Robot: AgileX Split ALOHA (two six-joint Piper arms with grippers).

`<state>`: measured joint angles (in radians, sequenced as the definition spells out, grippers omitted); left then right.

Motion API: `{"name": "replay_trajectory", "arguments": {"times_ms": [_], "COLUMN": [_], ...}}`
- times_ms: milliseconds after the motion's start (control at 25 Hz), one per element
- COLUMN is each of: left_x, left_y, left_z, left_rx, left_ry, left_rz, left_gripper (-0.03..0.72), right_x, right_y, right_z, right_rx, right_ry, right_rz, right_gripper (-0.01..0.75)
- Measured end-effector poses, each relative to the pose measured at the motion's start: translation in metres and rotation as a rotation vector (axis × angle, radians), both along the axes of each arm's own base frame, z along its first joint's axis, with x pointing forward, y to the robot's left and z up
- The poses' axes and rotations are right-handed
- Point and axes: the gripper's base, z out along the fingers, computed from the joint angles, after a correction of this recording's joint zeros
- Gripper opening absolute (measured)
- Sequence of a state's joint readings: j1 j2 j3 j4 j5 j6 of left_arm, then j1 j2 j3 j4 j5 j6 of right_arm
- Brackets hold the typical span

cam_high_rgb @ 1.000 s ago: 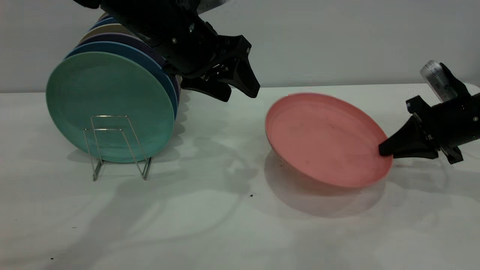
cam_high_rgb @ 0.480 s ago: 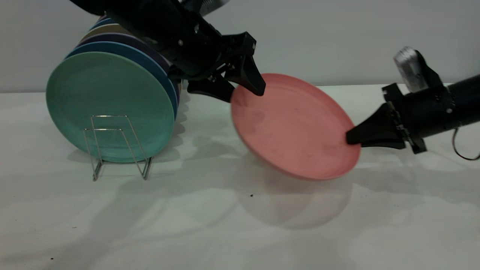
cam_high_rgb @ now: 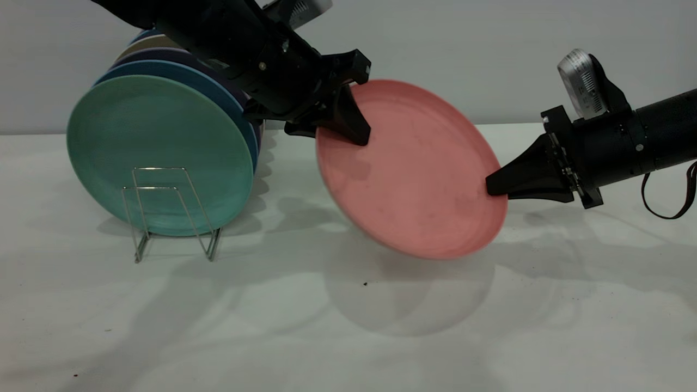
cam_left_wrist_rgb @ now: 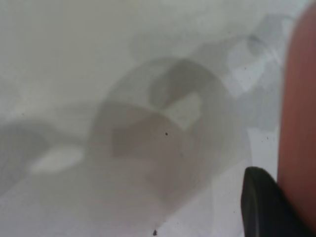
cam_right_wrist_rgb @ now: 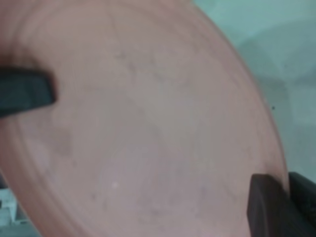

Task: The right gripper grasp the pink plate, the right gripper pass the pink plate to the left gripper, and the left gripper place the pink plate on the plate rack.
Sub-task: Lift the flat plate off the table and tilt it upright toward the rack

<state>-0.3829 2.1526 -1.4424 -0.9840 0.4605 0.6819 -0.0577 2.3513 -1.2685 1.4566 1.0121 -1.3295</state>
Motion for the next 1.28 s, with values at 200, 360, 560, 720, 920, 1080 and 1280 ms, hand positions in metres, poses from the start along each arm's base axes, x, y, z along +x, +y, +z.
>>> {"name": "replay_trajectory", "arguments": {"times_ms": [200, 360, 560, 720, 920, 1080, 1280], "left_x": [0.0, 0.003, 0.006, 0.005, 0.008, 0.002, -0.016], "left_y": [0.001, 0.003, 0.006, 0.017, 0.056, 0.098, 0.143], "left_z": [0.0, 0.002, 0.006, 0.004, 0.026, 0.075, 0.133], "left_rx": [0.008, 0.01, -0.002, 0.018, 0.03, 0.088, 0.261], "left_ry": [-0.018, -0.053, -0.075, -0.06, -0.049, -0.137, -0.357], "left_rz": [-0.02, -0.034, -0.053, -0.115, -0.146, -0.178, -0.306], "left_gripper": [0.103, 0.103, 0.104, 0.103, 0.103, 0.103, 0.103], "right_x": [0.0, 0.004, 0.008, 0.009, -0.001, -0.023, -0.065], "right_y": [0.0, 0.0, -0.006, -0.018, -0.043, -0.05, -0.036], "right_z": [0.003, 0.013, 0.049, 0.1, 0.163, 0.207, 0.253], "right_rx": [0.037, 0.071, 0.078, 0.145, 0.142, 0.056, -0.14], "right_ry": [-0.015, -0.036, -0.121, -0.236, -0.358, -0.395, -0.42], "right_rz": [0.008, -0.024, -0.046, -0.077, -0.118, -0.077, 0.079], "right_gripper": [0.058, 0.209, 0.423, 0.454, 0.431, 0.411, 0.357]}}
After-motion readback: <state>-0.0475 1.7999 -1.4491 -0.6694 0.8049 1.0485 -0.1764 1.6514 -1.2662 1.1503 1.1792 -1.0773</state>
